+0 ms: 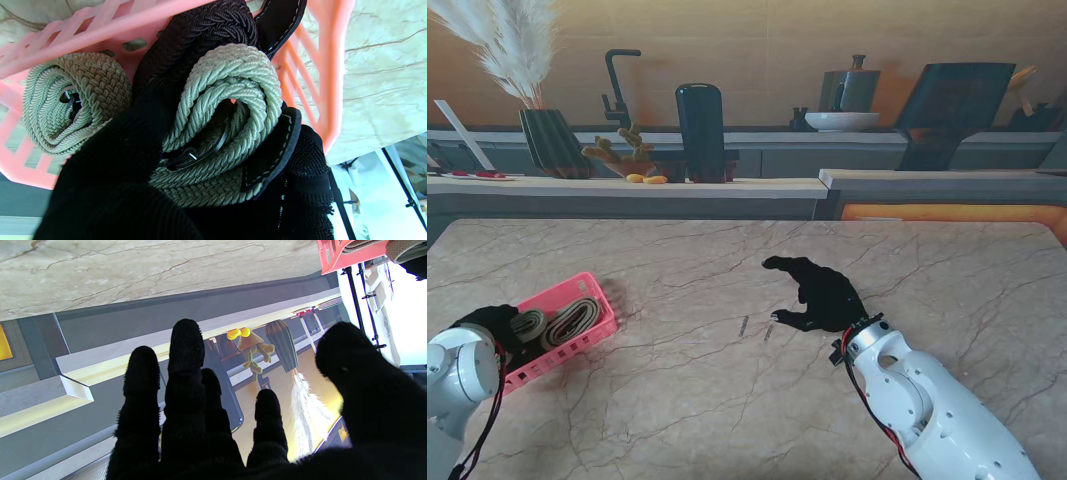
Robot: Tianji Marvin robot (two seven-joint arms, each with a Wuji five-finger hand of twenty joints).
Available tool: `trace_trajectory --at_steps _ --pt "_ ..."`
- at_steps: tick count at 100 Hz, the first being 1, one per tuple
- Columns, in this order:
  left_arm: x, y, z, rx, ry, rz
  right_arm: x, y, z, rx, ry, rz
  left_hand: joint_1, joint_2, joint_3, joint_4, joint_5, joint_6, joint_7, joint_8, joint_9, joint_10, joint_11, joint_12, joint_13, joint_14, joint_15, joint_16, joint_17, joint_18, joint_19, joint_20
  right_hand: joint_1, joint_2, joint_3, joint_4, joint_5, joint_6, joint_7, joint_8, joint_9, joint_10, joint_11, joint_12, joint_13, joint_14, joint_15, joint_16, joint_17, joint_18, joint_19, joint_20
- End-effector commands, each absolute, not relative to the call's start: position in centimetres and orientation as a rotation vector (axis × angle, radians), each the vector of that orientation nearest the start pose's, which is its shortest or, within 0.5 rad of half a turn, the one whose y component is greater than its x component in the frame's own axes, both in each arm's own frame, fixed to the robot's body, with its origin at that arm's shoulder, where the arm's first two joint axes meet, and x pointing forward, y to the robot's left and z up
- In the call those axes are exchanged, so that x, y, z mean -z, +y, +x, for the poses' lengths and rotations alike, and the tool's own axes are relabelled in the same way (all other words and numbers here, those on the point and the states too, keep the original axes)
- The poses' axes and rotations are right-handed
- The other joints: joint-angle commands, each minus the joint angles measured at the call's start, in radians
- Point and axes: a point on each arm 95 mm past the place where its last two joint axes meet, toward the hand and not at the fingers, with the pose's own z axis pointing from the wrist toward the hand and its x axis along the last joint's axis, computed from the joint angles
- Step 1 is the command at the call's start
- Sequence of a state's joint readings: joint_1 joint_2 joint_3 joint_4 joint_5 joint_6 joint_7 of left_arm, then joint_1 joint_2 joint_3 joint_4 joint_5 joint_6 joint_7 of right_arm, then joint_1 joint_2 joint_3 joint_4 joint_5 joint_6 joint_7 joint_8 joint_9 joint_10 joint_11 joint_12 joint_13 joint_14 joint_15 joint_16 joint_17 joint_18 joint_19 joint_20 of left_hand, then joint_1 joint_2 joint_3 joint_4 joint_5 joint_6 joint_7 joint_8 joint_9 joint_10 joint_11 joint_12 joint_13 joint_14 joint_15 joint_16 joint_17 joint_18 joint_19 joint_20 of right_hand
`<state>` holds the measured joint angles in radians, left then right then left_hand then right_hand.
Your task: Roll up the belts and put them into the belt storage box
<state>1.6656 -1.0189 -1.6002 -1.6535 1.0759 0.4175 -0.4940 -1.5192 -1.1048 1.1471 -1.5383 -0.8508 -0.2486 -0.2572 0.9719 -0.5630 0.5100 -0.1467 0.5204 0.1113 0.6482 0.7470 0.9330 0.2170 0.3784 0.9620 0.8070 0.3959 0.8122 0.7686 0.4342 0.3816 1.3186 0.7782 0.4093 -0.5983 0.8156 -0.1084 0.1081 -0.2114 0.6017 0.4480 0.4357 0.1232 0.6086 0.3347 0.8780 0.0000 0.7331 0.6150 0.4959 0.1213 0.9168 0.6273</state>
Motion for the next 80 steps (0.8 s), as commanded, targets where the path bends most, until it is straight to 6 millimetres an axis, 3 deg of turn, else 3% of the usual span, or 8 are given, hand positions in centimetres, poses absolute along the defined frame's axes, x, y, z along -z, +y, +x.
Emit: trace_trajectory --at_steps 1,17,38,45,49,62,80 --pt "31.11 18.88 38.35 0.639 1.206 -1.755 31.37 2.86 39.91 -1.900 1.375 1.096 0.129 0.160 0.158 0.089 0.079 -0.037 0.051 -0.025 0.067 0.001 0.019 -0.026 0.016 0.000 -0.017 -0.028 0.010 0.026 -0.014 -0.030 -0.037 0.050 0.036 0.043 -0.020 -0.019 0.011 -0.009 0.011 0.012 -0.026 0.001 -0.010 0.006 0.005 -0.001 -0.017 0.006 0.002 0.025" --pt "31.49 18.73 38.50 0.612 1.229 -1.763 31.40 2.82 39.91 -1.898 1.372 1.101 0.060 0.129 0.177 0.096 0.062 -0.033 -0.011 -0.069 0.027 -0.002 -0.048 -0.089 -0.021 -0.006 -0.074 -0.073 -0.016 0.026 -0.053 -0.091 -0.042 0.058 0.040 0.044 -0.020 -0.020 0.018 -0.013 0.011 0.011 -0.026 0.002 -0.011 0.009 0.005 0.000 -0.018 0.007 0.002 0.026" --pt "31.83 18.56 38.62 0.602 1.252 -1.748 31.34 2.75 39.86 -1.900 1.363 1.102 -0.014 0.109 0.093 0.104 0.044 -0.018 -0.093 -0.103 -0.080 -0.009 -0.015 -0.205 -0.058 -0.026 -0.118 -0.086 -0.048 0.021 -0.087 -0.112 -0.047 0.067 0.049 0.045 -0.020 -0.029 0.026 -0.018 0.014 0.010 -0.025 0.002 -0.010 0.008 0.007 0.001 -0.017 0.006 0.003 0.026" --pt "31.87 18.49 38.56 0.607 1.262 -1.739 31.28 2.69 39.84 -1.901 1.360 1.099 -0.072 0.109 0.095 0.126 0.040 -0.012 -0.121 -0.133 -0.120 -0.010 0.026 -0.368 -0.069 -0.033 -0.151 -0.094 -0.057 0.023 -0.112 -0.115 -0.046 0.068 0.053 0.046 -0.020 -0.029 0.030 -0.018 0.015 0.009 -0.025 0.002 -0.009 0.009 0.008 0.001 -0.017 0.005 0.003 0.026" --pt "31.90 18.43 38.53 0.609 1.267 -1.731 31.25 2.67 39.82 -1.902 1.358 1.099 -0.093 0.098 0.093 0.130 0.039 -0.009 -0.130 -0.148 -0.130 -0.011 0.023 -0.408 -0.076 -0.034 -0.166 -0.101 -0.063 0.023 -0.127 -0.121 -0.048 0.070 0.055 0.046 -0.020 -0.028 0.032 -0.019 0.014 0.009 -0.024 0.003 -0.009 0.008 0.008 0.001 -0.017 0.005 0.004 0.026" --pt "31.92 18.30 38.35 0.611 1.286 -1.710 31.20 2.64 39.78 -1.908 1.352 1.096 -0.152 0.041 0.107 0.119 0.026 -0.007 -0.169 -0.188 -0.150 -0.013 -0.005 -0.460 -0.090 -0.035 -0.212 -0.123 -0.067 0.027 -0.160 -0.140 -0.045 0.078 0.056 0.044 -0.020 -0.033 0.038 -0.020 0.017 0.008 -0.023 0.003 -0.008 0.007 0.009 0.001 -0.015 0.004 0.005 0.027" --pt "31.58 18.08 37.84 0.654 1.285 -1.678 31.09 2.50 39.66 -1.912 1.346 1.084 -0.191 0.019 0.109 0.104 0.028 -0.012 -0.192 -0.208 -0.169 -0.010 -0.031 -0.488 -0.114 -0.039 -0.255 -0.148 -0.080 0.033 -0.191 -0.169 -0.039 0.082 0.055 0.043 -0.019 -0.033 0.048 -0.021 0.019 0.005 -0.020 0.003 -0.005 0.004 0.010 0.001 -0.014 0.002 0.006 0.026"
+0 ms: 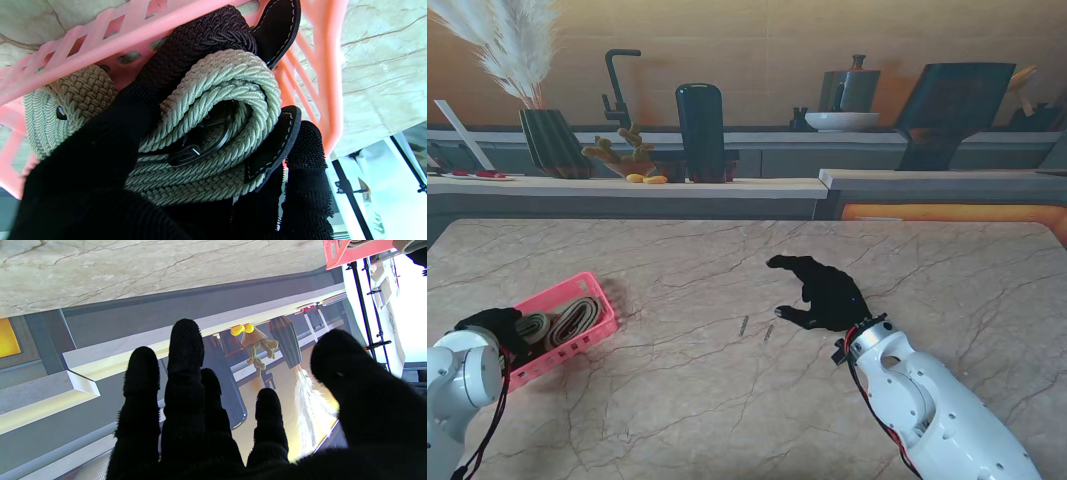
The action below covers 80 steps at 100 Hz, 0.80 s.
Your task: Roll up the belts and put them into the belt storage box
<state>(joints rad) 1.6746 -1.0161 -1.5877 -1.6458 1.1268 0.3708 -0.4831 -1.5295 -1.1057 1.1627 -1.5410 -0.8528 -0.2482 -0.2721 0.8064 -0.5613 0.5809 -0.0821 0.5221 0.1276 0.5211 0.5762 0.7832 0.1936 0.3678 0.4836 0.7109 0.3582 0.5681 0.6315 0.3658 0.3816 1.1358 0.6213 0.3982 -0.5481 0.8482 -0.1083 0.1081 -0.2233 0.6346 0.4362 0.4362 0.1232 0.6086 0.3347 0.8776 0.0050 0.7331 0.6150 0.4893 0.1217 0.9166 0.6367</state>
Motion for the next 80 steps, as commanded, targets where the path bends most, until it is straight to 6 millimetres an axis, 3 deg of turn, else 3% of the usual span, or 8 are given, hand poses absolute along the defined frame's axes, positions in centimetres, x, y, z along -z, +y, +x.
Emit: trace_trajectory --at_steps 1,16,35,39,57,59,80 --pt "31.54 18.07 37.81 0.655 1.286 -1.675 31.08 2.49 39.66 -1.912 1.346 1.084 -0.027 0.016 0.038 0.039 0.026 -0.030 -0.066 -0.038 -0.021 0.014 -0.021 -0.011 -0.018 -0.002 -0.012 -0.012 -0.012 0.033 -0.009 -0.012 -0.027 0.032 0.022 0.043 -0.020 -0.022 0.016 -0.009 0.020 0.005 -0.020 0.004 -0.005 -0.001 0.010 0.001 -0.007 0.002 0.006 0.017" --pt "31.08 17.91 37.45 0.689 1.289 -1.629 31.06 2.48 39.61 -1.915 1.342 1.082 -0.047 0.008 0.034 0.032 0.027 -0.042 -0.075 -0.043 -0.028 -0.010 -0.028 -0.017 -0.031 -0.011 -0.019 -0.012 -0.027 0.024 -0.008 -0.014 -0.022 0.037 0.023 0.043 -0.020 -0.025 0.023 -0.011 0.021 0.005 -0.019 0.003 -0.003 -0.002 0.011 0.002 -0.006 0.001 0.007 0.017" --pt "30.91 17.89 37.14 0.696 1.296 -1.592 31.11 2.53 39.58 -1.917 1.342 1.084 -0.122 -0.040 0.069 0.016 0.013 -0.052 -0.119 -0.066 -0.074 -0.002 -0.063 -0.035 -0.069 -0.020 -0.049 -0.010 -0.061 0.020 -0.009 0.003 -0.017 0.042 0.022 0.043 -0.019 -0.026 0.031 -0.012 0.023 0.003 -0.017 0.003 -0.001 -0.003 0.012 0.002 -0.005 0.000 0.008 0.016" --pt "30.95 17.92 37.16 0.693 1.297 -1.585 31.11 2.53 39.58 -1.917 1.341 1.085 -0.124 -0.041 0.072 0.013 0.011 -0.033 -0.125 -0.070 -0.085 -0.002 -0.067 -0.035 -0.078 -0.022 -0.055 -0.009 -0.064 0.021 -0.011 0.005 -0.016 0.043 0.022 0.042 -0.019 -0.026 0.033 -0.013 0.024 0.003 -0.017 0.003 -0.001 -0.004 0.012 0.001 -0.005 0.000 0.008 0.016" --pt "31.08 17.89 37.40 0.668 1.326 -1.578 31.17 2.55 39.62 -1.917 1.340 1.088 -0.139 -0.052 0.075 0.006 0.011 -0.041 -0.145 -0.080 -0.126 -0.001 -0.081 -0.035 -0.104 -0.025 -0.075 -0.008 -0.084 0.022 -0.027 0.008 -0.015 0.046 0.020 0.042 -0.020 -0.027 0.040 -0.014 0.027 0.001 -0.016 0.003 -0.001 -0.002 0.013 0.001 -0.005 0.001 0.009 0.016" --pt "31.10 17.85 37.44 0.665 1.329 -1.578 31.18 2.55 39.63 -1.917 1.340 1.089 -0.147 -0.053 0.073 0.005 0.008 -0.042 -0.147 -0.081 -0.137 0.016 -0.083 -0.034 -0.109 -0.025 -0.076 -0.007 -0.089 0.021 -0.029 0.009 -0.015 0.047 0.019 0.042 -0.019 -0.026 0.041 -0.014 0.028 0.002 -0.016 0.003 -0.001 -0.002 0.013 0.001 -0.005 0.000 0.009 0.016" --pt "31.37 17.56 37.70 0.618 1.368 -1.521 31.21 2.50 39.63 -1.919 1.335 1.088 -0.261 -0.045 0.058 -0.019 -0.053 -0.025 -0.196 -0.108 -0.214 0.029 -0.052 0.055 -0.120 -0.031 -0.015 0.081 -0.088 -0.005 0.014 0.078 -0.012 0.052 0.017 0.043 -0.015 -0.027 0.049 -0.016 0.033 -0.001 -0.013 0.004 0.003 -0.006 0.014 0.002 -0.002 -0.001 0.011 0.016"
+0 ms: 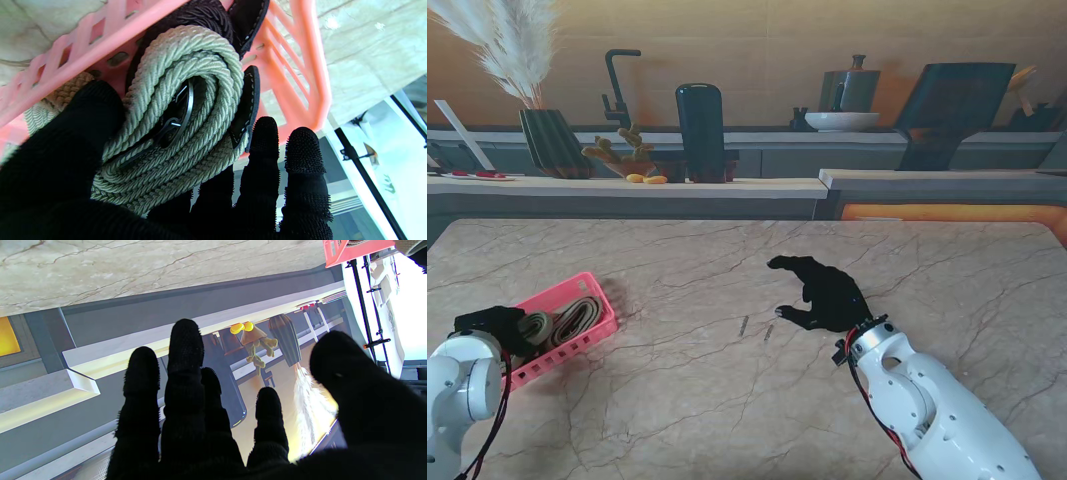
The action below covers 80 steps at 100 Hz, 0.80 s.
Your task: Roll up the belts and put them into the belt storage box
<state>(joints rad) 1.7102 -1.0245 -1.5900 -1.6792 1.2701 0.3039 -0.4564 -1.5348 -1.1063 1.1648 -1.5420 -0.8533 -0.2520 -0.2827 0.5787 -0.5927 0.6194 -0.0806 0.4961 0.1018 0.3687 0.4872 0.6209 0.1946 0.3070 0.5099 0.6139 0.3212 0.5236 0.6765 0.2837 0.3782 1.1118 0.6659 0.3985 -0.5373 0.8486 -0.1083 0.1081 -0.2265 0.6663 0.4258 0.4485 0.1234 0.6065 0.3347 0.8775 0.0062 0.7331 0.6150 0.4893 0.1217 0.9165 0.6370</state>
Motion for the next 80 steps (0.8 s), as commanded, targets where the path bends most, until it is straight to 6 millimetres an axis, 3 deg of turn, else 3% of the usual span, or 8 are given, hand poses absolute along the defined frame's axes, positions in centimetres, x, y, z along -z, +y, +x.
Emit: trace_trajectory --at_steps 1,17,36,48,55,65,75,80 --pt "31.37 17.55 37.71 0.617 1.369 -1.520 31.21 2.49 39.63 -1.919 1.335 1.088 -0.037 -0.012 0.018 -0.021 -0.030 0.002 -0.047 -0.021 -0.056 0.029 0.008 0.031 -0.023 0.006 0.034 0.041 -0.004 -0.002 0.041 0.036 -0.013 0.042 0.016 0.043 -0.015 -0.023 0.018 -0.006 0.020 -0.001 -0.011 0.004 0.003 -0.007 0.015 0.002 -0.002 -0.001 0.011 0.016" --pt "31.44 17.48 37.76 0.583 1.395 -1.489 31.22 2.51 39.63 -1.924 1.330 1.086 -0.047 0.006 -0.003 -0.022 -0.054 0.013 -0.088 -0.054 -0.076 0.034 0.017 0.070 -0.010 0.003 0.101 0.115 0.010 -0.024 0.086 0.070 -0.012 0.046 0.014 0.043 -0.013 -0.022 0.021 -0.008 0.022 -0.002 -0.009 0.004 0.005 -0.009 0.017 0.003 -0.001 -0.003 0.012 0.016" --pt "31.75 17.47 37.86 0.559 1.410 -1.468 31.30 2.54 39.70 -1.923 1.328 1.089 -0.079 0.057 -0.076 -0.020 -0.073 0.036 -0.145 -0.111 -0.158 0.041 -0.039 0.032 -0.069 0.004 0.044 0.104 -0.036 -0.026 0.043 0.067 -0.010 0.053 0.011 0.043 -0.010 -0.021 0.026 -0.009 0.025 -0.003 -0.006 0.005 0.008 -0.009 0.019 0.003 0.001 -0.004 0.015 0.016" --pt "32.04 17.49 37.87 0.569 1.407 -1.481 31.32 2.57 39.76 -1.923 1.325 1.096 -0.047 0.154 -0.238 -0.001 -0.049 0.040 -0.140 -0.127 -0.156 0.046 -0.081 -0.063 -0.107 0.011 -0.043 0.018 -0.078 -0.008 -0.036 0.049 -0.007 0.057 0.008 0.044 -0.009 -0.021 0.028 -0.010 0.027 -0.003 -0.004 0.005 0.009 -0.010 0.022 0.004 0.001 -0.006 0.017 0.017" --pt "32.17 17.46 37.90 0.605 1.382 -1.496 31.31 2.57 39.78 -1.923 1.325 1.098 0.096 0.311 -0.544 0.037 0.006 0.029 -0.123 -0.106 -0.084 0.055 -0.074 -0.078 -0.099 0.017 -0.058 -0.019 -0.092 -0.006 -0.058 0.034 -0.006 0.058 0.007 0.044 -0.007 -0.021 0.030 -0.010 0.028 -0.004 -0.003 0.005 0.009 -0.011 0.023 0.004 0.002 -0.006 0.017 0.017" --pt "32.23 17.39 37.95 0.661 1.343 -1.508 31.29 2.57 39.81 -1.925 1.325 1.096 0.166 0.364 -0.621 0.051 0.069 -0.008 -0.080 -0.065 0.045 0.047 -0.042 -0.051 -0.051 0.031 -0.012 0.000 -0.080 -0.010 -0.020 0.045 -0.004 0.057 0.006 0.045 -0.004 -0.020 0.031 -0.010 0.031 -0.003 -0.001 0.005 0.010 -0.011 0.025 0.005 0.003 -0.006 0.018 0.017" --pt "32.09 17.31 37.81 0.671 1.346 -1.490 31.29 2.59 39.84 -1.928 1.325 1.095 0.181 0.355 -0.622 0.055 0.081 -0.005 -0.068 -0.054 0.099 0.041 -0.013 -0.033 -0.026 0.021 0.016 0.011 -0.064 -0.017 0.004 0.049 -0.004 0.057 0.007 0.045 -0.004 -0.020 0.032 -0.011 0.031 -0.004 -0.001 0.005 0.010 -0.012 0.026 0.005 0.003 -0.005 0.019 0.017" --pt "32.02 17.25 37.73 0.671 1.352 -1.474 31.30 2.60 39.84 -1.929 1.326 1.095 0.191 0.330 -0.623 0.056 0.079 0.003 -0.069 -0.053 0.119 0.007 -0.005 -0.031 -0.018 0.018 0.018 0.009 -0.058 -0.018 0.009 0.048 -0.006 0.057 0.006 0.045 -0.004 -0.020 0.032 -0.011 0.032 -0.004 0.000 0.005 0.011 -0.012 0.027 0.005 0.003 -0.007 0.019 0.017"
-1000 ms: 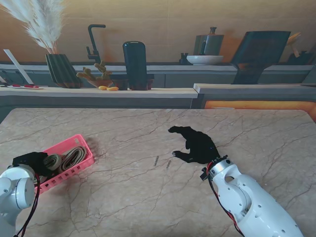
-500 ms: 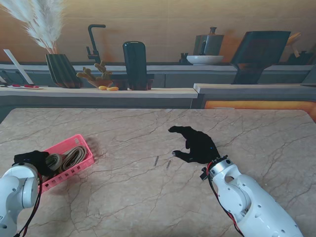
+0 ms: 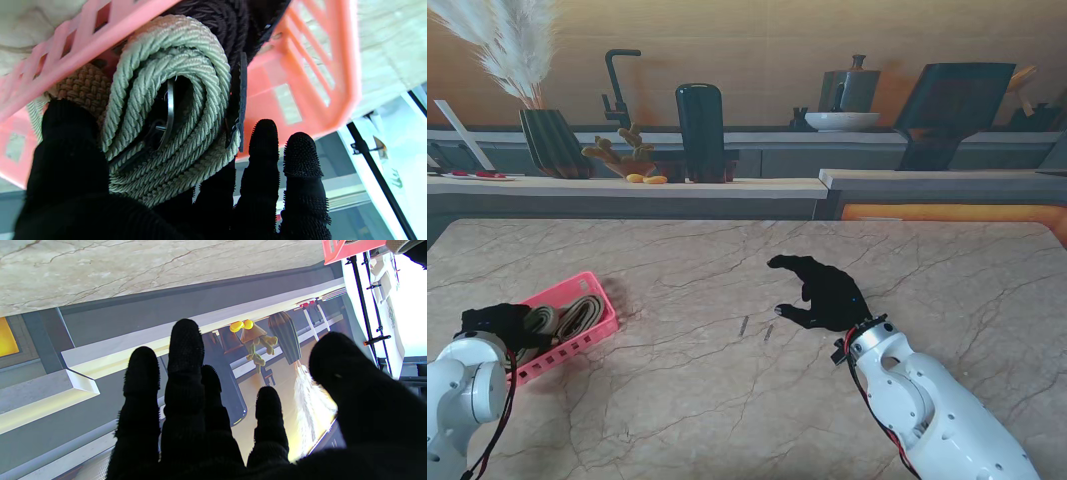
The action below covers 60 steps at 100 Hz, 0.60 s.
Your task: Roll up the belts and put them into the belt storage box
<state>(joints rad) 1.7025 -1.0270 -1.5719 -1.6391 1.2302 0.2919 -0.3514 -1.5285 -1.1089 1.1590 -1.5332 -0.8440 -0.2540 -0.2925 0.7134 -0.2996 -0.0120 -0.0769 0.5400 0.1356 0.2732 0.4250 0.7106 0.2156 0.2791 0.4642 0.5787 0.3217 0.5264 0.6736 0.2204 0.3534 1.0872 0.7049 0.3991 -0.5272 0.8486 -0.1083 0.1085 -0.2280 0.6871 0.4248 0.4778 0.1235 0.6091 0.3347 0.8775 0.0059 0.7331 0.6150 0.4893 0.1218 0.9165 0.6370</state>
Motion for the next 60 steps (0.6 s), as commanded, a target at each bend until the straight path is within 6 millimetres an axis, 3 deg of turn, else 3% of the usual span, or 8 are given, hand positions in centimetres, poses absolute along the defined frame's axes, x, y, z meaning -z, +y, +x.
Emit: trace_trajectory --at_steps 1,14,16,17,25,36,41,60 --pt "32.00 17.24 37.71 0.670 1.353 -1.471 31.30 2.60 39.85 -1.929 1.326 1.095 0.057 0.030 0.008 0.052 0.031 -0.031 0.025 0.009 0.030 -0.016 0.022 0.015 0.015 0.016 0.014 0.010 0.005 0.007 0.033 0.009 -0.006 0.047 0.006 0.045 -0.005 -0.019 0.011 -0.010 0.003 -0.004 -0.002 0.005 0.011 -0.011 0.027 0.005 0.003 -0.007 0.019 0.017" --pt "31.82 17.20 37.52 0.677 1.378 -1.447 31.30 2.58 39.83 -1.930 1.322 1.095 0.028 -0.066 0.028 0.057 -0.003 -0.026 -0.010 -0.016 0.039 -0.063 0.005 -0.027 0.005 -0.008 -0.024 -0.030 -0.003 -0.006 0.003 -0.024 -0.005 0.048 0.006 0.045 -0.005 -0.018 0.012 -0.011 0.003 -0.005 -0.001 0.005 0.010 -0.013 0.027 0.005 0.003 -0.007 0.020 0.016" --pt "31.79 17.18 37.49 0.681 1.381 -1.450 31.30 2.58 39.83 -1.930 1.321 1.094 -0.081 -0.126 0.250 0.028 -0.010 -0.023 -0.011 -0.027 0.029 -0.061 0.004 -0.034 -0.002 -0.008 -0.031 -0.035 -0.011 -0.008 -0.008 -0.029 -0.005 0.048 0.006 0.045 -0.004 -0.018 0.013 -0.011 0.004 -0.004 -0.001 0.006 0.011 -0.014 0.028 0.005 0.003 -0.007 0.020 0.016" --pt "31.77 17.17 37.47 0.683 1.382 -1.452 31.29 2.58 39.82 -1.930 1.321 1.094 -0.112 -0.143 0.308 0.020 -0.011 -0.022 -0.013 -0.026 0.024 -0.059 0.000 -0.032 -0.005 -0.009 -0.034 -0.036 -0.013 -0.007 -0.011 -0.029 -0.005 0.048 0.006 0.045 -0.004 -0.018 0.013 -0.011 0.004 -0.004 -0.001 0.006 0.011 -0.014 0.028 0.005 0.003 -0.007 0.020 0.016" --pt "31.71 17.08 37.38 0.708 1.392 -1.466 31.29 2.56 39.80 -1.930 1.319 1.093 -0.207 -0.198 0.454 -0.012 -0.024 -0.010 -0.026 -0.036 -0.096 -0.023 -0.036 -0.055 -0.056 -0.015 -0.069 -0.041 -0.037 -0.006 -0.049 -0.029 -0.002 0.048 0.007 0.045 -0.004 -0.016 0.014 -0.011 0.004 -0.005 0.000 0.006 0.011 -0.015 0.029 0.005 0.003 -0.008 0.020 0.016" --pt "31.60 16.91 37.28 0.730 1.407 -1.464 31.29 2.56 39.81 -1.931 1.317 1.090 -0.272 -0.207 0.501 -0.038 -0.024 -0.010 -0.047 -0.048 -0.237 -0.009 -0.075 -0.061 -0.120 -0.030 -0.108 -0.039 -0.062 -0.011 -0.097 -0.020 -0.002 0.047 0.007 0.045 -0.003 -0.016 0.015 -0.012 0.005 -0.005 0.002 0.006 0.012 -0.015 0.030 0.005 0.005 -0.008 0.021 0.016" --pt "31.55 16.83 37.24 0.739 1.409 -1.461 31.29 2.57 39.82 -1.932 1.316 1.090 -0.284 -0.207 0.509 -0.043 -0.019 -0.013 -0.048 -0.050 -0.267 0.015 -0.085 -0.064 -0.141 -0.030 -0.119 -0.039 -0.072 -0.010 -0.109 -0.018 -0.001 0.048 0.008 0.045 -0.003 -0.015 0.016 -0.012 0.005 -0.006 0.002 0.006 0.012 -0.015 0.030 0.005 0.005 -0.008 0.021 0.016" --pt "31.24 16.42 36.79 0.732 1.440 -1.443 31.34 2.61 39.85 -1.935 1.313 1.093 -0.318 -0.200 0.521 -0.059 -0.050 0.016 -0.094 -0.080 -0.326 0.028 -0.111 -0.076 -0.187 -0.024 -0.175 -0.066 -0.085 0.001 -0.167 -0.027 -0.001 0.050 0.007 0.045 -0.001 -0.015 0.018 -0.012 0.006 -0.005 0.005 0.006 0.014 -0.015 0.032 0.005 0.005 -0.008 0.022 0.015"
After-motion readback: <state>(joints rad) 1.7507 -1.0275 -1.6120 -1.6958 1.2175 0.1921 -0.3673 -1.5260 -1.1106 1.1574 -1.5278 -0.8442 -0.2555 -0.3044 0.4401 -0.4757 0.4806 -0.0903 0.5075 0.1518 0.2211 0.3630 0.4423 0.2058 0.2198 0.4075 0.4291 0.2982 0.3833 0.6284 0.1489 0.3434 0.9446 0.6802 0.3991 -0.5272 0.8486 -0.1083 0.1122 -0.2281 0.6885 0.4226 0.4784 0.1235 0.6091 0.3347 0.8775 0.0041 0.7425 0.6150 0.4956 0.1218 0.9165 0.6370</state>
